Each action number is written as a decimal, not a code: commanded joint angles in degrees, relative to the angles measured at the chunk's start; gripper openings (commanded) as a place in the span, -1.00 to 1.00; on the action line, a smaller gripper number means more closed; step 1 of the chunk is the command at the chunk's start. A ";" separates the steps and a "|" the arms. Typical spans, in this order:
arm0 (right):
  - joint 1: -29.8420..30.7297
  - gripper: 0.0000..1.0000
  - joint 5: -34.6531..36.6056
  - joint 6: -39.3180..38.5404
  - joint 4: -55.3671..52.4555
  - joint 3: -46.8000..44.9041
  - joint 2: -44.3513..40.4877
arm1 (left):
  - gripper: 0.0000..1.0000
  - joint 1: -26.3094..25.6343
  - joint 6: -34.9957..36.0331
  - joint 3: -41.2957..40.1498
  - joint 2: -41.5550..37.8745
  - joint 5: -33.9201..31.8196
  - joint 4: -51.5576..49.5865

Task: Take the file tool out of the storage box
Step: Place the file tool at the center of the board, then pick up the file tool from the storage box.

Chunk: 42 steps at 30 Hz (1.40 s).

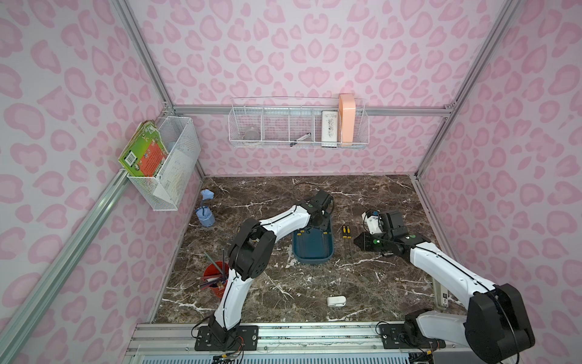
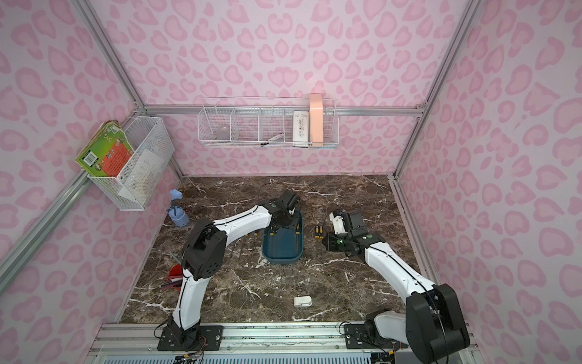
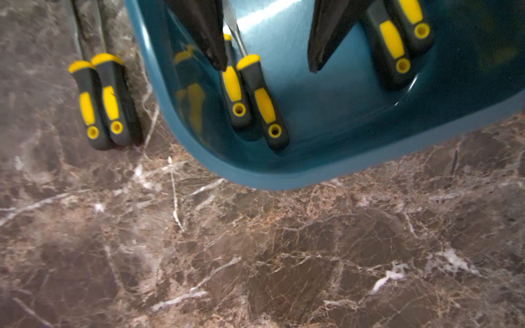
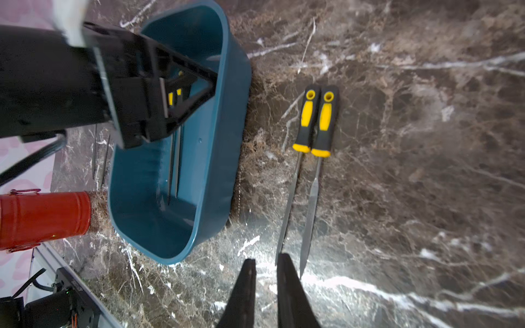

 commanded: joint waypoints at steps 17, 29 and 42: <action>-0.65 -0.63 -2.80 -0.68 6.73 -2.61 -2.33 | -0.28 0.08 -1.05 4.29 5.65 -1.58 -8.05; -0.74 -0.63 -3.69 -0.43 8.05 -3.24 -1.41 | -0.41 0.02 -1.11 1.20 2.16 -4.01 -6.91; -0.74 -0.62 -4.16 -0.65 8.06 -3.82 -1.61 | -0.04 0.11 -1.97 -1.30 0.90 0.92 3.22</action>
